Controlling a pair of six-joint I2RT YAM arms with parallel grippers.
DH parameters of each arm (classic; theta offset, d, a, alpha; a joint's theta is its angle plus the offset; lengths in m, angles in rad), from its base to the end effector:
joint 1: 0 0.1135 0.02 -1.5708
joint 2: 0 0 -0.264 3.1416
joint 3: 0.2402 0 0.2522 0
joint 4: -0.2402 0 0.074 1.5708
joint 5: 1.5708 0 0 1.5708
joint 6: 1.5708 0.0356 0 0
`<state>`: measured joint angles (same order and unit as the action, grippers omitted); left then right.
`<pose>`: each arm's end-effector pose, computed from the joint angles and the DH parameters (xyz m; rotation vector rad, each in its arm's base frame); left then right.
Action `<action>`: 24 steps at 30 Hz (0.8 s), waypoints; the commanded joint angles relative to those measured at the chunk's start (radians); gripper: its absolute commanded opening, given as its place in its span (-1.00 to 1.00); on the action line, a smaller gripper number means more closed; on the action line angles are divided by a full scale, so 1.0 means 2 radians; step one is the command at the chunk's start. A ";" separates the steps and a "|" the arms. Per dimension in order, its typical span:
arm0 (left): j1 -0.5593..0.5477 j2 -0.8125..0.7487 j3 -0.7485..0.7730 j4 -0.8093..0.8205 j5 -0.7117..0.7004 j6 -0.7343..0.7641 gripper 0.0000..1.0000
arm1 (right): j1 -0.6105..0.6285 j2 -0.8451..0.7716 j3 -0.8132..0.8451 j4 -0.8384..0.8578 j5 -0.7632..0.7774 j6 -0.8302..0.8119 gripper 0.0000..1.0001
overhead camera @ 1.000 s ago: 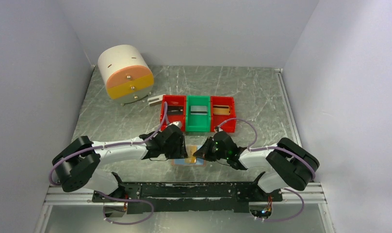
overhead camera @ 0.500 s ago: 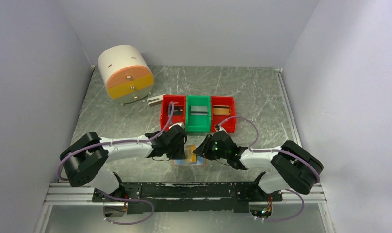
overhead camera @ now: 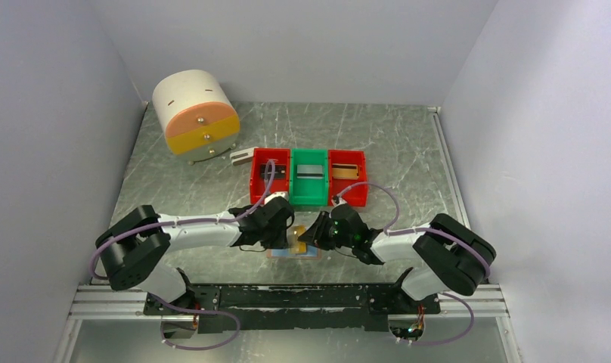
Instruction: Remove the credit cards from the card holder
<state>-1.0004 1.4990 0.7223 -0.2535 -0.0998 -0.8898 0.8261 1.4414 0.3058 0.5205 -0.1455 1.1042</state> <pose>0.1510 -0.2288 0.1541 0.1118 2.6955 -0.5269 0.1540 0.1747 0.1154 0.2495 2.4541 1.1518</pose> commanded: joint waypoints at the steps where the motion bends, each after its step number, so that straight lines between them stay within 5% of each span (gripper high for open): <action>1: -0.008 0.019 0.004 -0.032 -0.017 -0.004 -0.69 | 0.001 0.010 -0.011 -0.001 -0.006 0.001 -0.51; 7: -0.010 0.025 0.013 -0.045 -0.025 -0.004 -0.71 | 0.000 -0.006 -0.001 -0.039 0.010 -0.011 -0.87; 16: -0.012 0.001 -0.001 -0.036 -0.041 -0.014 -0.65 | -0.003 -0.125 -0.001 -0.185 0.100 -0.035 -1.00; 24: -0.015 -0.042 0.009 -0.037 -0.054 -0.011 -0.23 | -0.005 -0.248 -0.023 -0.191 0.124 -0.080 -1.00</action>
<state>-1.0233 1.4769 0.7357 -0.2970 -0.1619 -0.9165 0.8200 1.0302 0.2825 0.1688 0.0444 1.0142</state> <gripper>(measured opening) 0.336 0.010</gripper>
